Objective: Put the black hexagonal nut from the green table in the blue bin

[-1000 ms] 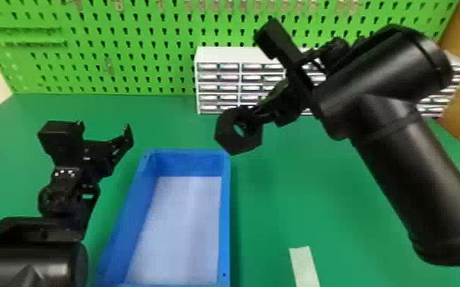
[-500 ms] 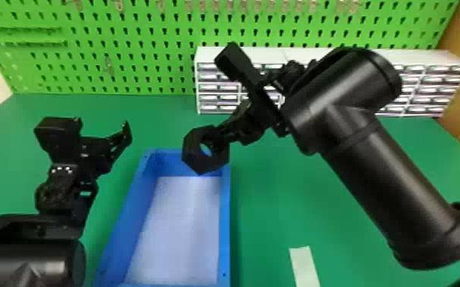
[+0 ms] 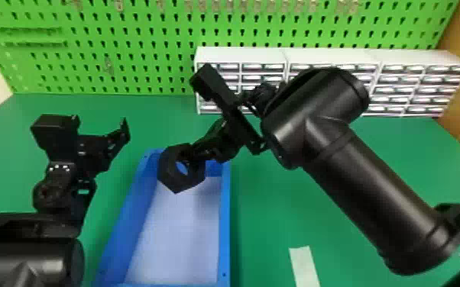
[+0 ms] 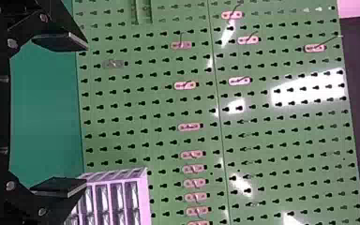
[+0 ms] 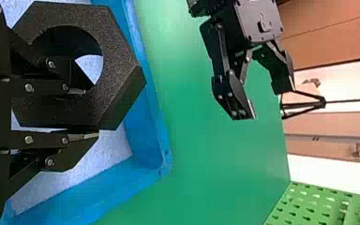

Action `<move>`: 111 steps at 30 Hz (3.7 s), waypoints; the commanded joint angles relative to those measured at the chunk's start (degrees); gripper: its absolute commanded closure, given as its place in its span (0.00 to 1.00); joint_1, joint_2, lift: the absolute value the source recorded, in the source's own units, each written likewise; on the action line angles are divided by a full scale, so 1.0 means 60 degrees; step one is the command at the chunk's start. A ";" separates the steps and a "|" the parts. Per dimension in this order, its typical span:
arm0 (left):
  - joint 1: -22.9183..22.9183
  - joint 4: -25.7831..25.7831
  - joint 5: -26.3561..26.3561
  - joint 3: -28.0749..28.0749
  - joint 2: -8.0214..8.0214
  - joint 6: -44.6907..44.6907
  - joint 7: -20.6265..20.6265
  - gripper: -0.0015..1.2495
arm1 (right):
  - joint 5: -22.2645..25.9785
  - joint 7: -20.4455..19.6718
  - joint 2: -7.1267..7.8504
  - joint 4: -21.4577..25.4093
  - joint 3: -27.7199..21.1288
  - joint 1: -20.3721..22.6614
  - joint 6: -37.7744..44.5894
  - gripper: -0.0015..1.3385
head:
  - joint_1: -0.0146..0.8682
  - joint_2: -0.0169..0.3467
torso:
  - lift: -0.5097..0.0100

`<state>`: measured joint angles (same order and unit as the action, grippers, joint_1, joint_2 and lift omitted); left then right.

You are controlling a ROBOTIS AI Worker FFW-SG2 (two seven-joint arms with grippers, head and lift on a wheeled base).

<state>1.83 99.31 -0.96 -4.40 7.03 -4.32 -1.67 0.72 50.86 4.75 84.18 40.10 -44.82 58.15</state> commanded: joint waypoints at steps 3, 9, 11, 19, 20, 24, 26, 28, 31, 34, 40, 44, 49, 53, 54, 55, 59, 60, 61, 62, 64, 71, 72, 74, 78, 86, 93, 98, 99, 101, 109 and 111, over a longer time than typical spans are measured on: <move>0.0003 0.0030 0.0000 0.0002 0.0000 -0.0012 0.0000 0.20 | 0.0422 -0.0259 0.0028 -0.0290 0.0465 -0.0031 -0.0258 0.69 | 0.79 0.19 | 0.79; 0.0003 0.0044 0.0014 -0.0013 0.0000 -0.0012 0.0000 0.20 | 0.0847 -0.0757 0.0058 -0.0539 0.0861 -0.0016 -0.0448 0.69 | 0.79 0.19 | 0.79; 0.0003 0.0044 0.0014 -0.0013 0.0000 -0.0012 0.0000 0.20 | 0.0935 -0.1036 0.0072 -0.0613 0.1037 -0.0016 -0.0566 0.69 | 0.79 0.19 | 0.79; 0.0003 0.0044 0.0014 -0.0013 0.0000 -0.0041 0.0000 0.20 | 0.1359 -0.1592 0.0058 -0.1008 0.1520 -0.0016 -0.0888 0.69 | 0.79 0.19 | 0.79; 0.0003 0.0044 0.0014 -0.0013 0.0000 -0.0041 0.0000 0.20 | 0.1447 -0.1651 0.0058 -0.1038 0.1579 -0.0016 -0.0902 0.69 | 0.79 0.19 | 0.79; 0.0032 0.0059 0.0058 -0.0028 0.0000 -0.0056 0.0000 0.20 | 0.1784 -0.1812 0.0087 -0.1155 0.1784 -0.0016 -0.1078 0.69 | 0.79 0.19 | 0.79; 0.0032 0.0059 0.0058 -0.0028 0.0000 -0.0056 0.0000 0.20 | 0.1901 -0.1929 0.0087 -0.1199 0.1886 -0.0016 -0.1122 0.69 | 0.79 0.19 | 0.79; 0.0047 0.0074 0.0058 -0.0028 0.0000 -0.0056 0.0000 0.20 | 0.2019 -0.2003 0.0087 -0.1243 0.1974 -0.0031 -0.1166 0.69 | 0.79 0.19 | 0.79; 0.0032 0.0074 0.0058 -0.0013 0.0000 -0.0070 0.0000 0.20 | 0.2107 -0.2076 0.0087 -0.1330 0.2062 -0.0016 -0.1210 0.69 | 0.79 0.19 | 0.79; 0.0047 0.0059 0.0058 0.0016 0.0000 -0.0070 0.0000 0.20 | 0.2150 -0.2164 0.0087 -0.1360 0.2135 -0.0031 -0.1225 0.69 | 0.79 0.19 | 0.79; 0.0047 0.0059 0.0058 0.0031 0.0000 -0.0100 0.0000 0.20 | 0.2194 -0.2237 0.0072 -0.1521 0.2135 -0.0045 -0.1283 0.69 | 0.79 0.19 | 0.79; 0.0032 0.0074 0.0058 0.0016 0.0000 -0.0100 0.0000 0.20 | 0.2224 -0.2266 0.0072 -0.1609 0.2033 -0.0031 -0.1327 0.69 | 0.79 0.19 | 0.79; 0.0017 0.0074 0.0058 0.0002 0.0000 -0.0100 0.0000 0.20 | 0.2224 -0.2266 0.0087 -0.1609 0.1945 -0.0031 -0.1327 0.67 | 0.79 0.19 | 0.79; 0.0017 0.0059 0.0058 -0.0013 0.0000 -0.0114 0.0000 0.20 | 0.2194 -0.2266 0.0102 -0.1609 0.1857 -0.0016 -0.1327 0.48 | 0.79 0.19 | 0.79; 0.0017 0.0074 0.0058 -0.0013 0.0000 -0.0114 0.0000 0.20 | 0.2180 -0.2266 0.0102 -0.1609 0.1857 -0.0016 -0.1327 0.45 | 0.79 0.19 | 0.79; 0.0017 0.0059 0.0058 0.0002 0.0000 -0.0114 0.0000 0.20 | 0.2165 -0.2266 0.0102 -0.1609 0.1842 -0.0016 -0.1313 0.43 | 0.79 0.19 | 0.79; 0.0017 0.0059 0.0058 0.0002 0.0000 -0.0114 0.0000 0.20 | 0.2048 -0.2266 0.0102 -0.1609 0.1828 -0.0016 -0.1210 0.29 | 0.79 0.19 | 0.79; 0.0017 0.0074 0.0058 0.0002 0.0000 -0.0114 0.0000 0.20 | 0.2033 -0.2266 0.0102 -0.1609 0.1828 -0.0031 -0.1195 0.24 | 0.79 0.19 | 0.79; 0.0017 0.0059 0.0058 -0.0013 0.0000 -0.0114 0.0000 0.20 | 0.2019 -0.2266 0.0116 -0.1594 0.1828 -0.0031 -0.1181 0.18 | 0.79 0.19 | 0.79; 0.0017 0.0074 0.0058 -0.0013 0.0000 -0.0114 0.0000 0.20 | 0.2019 -0.2266 0.0116 -0.1594 0.1798 -0.0031 -0.1152 0.12 | 0.79 0.19 | 0.79; 0.0003 0.0074 0.0058 -0.0013 0.0000 -0.0114 0.0000 0.20 | 0.1989 -0.2266 0.0116 -0.1580 0.1725 -0.0031 -0.1122 0.05 | 0.79 0.19 | 0.79; -0.0012 0.0074 0.0058 -0.0042 0.0000 -0.0114 0.0000 0.20 | 0.1755 -0.2134 0.0190 -0.1257 0.1110 0.0072 -0.0932 0.08 | 0.79 0.19 | 0.79; -0.0012 0.0088 0.0058 -0.0042 0.0000 -0.0114 0.0000 0.20 | 0.1667 -0.2032 0.0190 -0.1199 0.0978 0.0087 -0.0932 0.08 | 0.79 0.19 | 0.79; -0.0027 0.0088 0.0058 -0.0042 0.0000 -0.0114 0.0000 0.20 | 0.1491 -0.1885 0.0204 -0.1067 0.0685 0.0145 -0.0873 0.08 | 0.79 0.19 | 0.79; -0.0027 0.0088 0.0058 -0.0057 0.0000 -0.0114 0.0000 0.20 | 0.1140 -0.1724 0.0204 -0.0818 0.0143 0.0277 -0.0859 0.08 | 0.79 0.19 | 0.79; -0.0041 0.0103 0.0058 -0.0057 0.0000 -0.0129 0.0000 0.20 | 0.0510 -0.1402 0.0190 -0.0159 -0.1278 0.0702 -0.0815 0.08 | 0.79 0.19 | 0.79; -0.0027 0.0103 0.0058 -0.0042 0.0000 -0.0129 0.0000 0.20 | 0.0451 -0.1387 0.0131 0.0134 -0.2567 0.1156 -0.1195 0.08 | 0.79 0.19 | 0.79; -0.0041 0.0118 0.0029 -0.0057 -0.0015 -0.0129 0.0000 0.20 | 0.0393 -0.1387 0.0028 0.0266 -0.3519 0.1537 -0.1562 0.08 | 0.79 0.19 | 0.79; -0.0041 0.0118 0.0014 -0.0057 0.0000 -0.0129 0.0000 0.20 | 0.0393 -0.1387 -0.0001 0.0281 -0.3739 0.1595 -0.1606 0.08 | 0.79 0.19 | 0.79; -0.0041 0.0132 0.0014 -0.0057 0.0000 -0.0129 0.0000 0.20 | 0.0393 -0.1387 -0.0045 0.0295 -0.4149 0.1742 -0.1723 0.08 | 0.79 0.19 | 0.79; -0.0070 0.0176 0.0014 -0.0101 0.0000 -0.0129 0.0000 0.20 | 0.0407 -0.1387 -0.0103 0.0369 -0.5262 0.2137 -0.2148 0.08 | 0.79 0.19 | 0.79; -0.0070 0.0176 0.0014 -0.0101 -0.0015 -0.0129 0.0000 0.20 | 0.0481 -0.1387 -0.0133 0.0383 -0.5540 0.2240 -0.2338 0.08 | 0.79 0.19 | 0.79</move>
<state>1.42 100.29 -0.88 -4.98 7.01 -5.10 -1.67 3.13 42.54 4.16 86.21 9.86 -32.51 46.04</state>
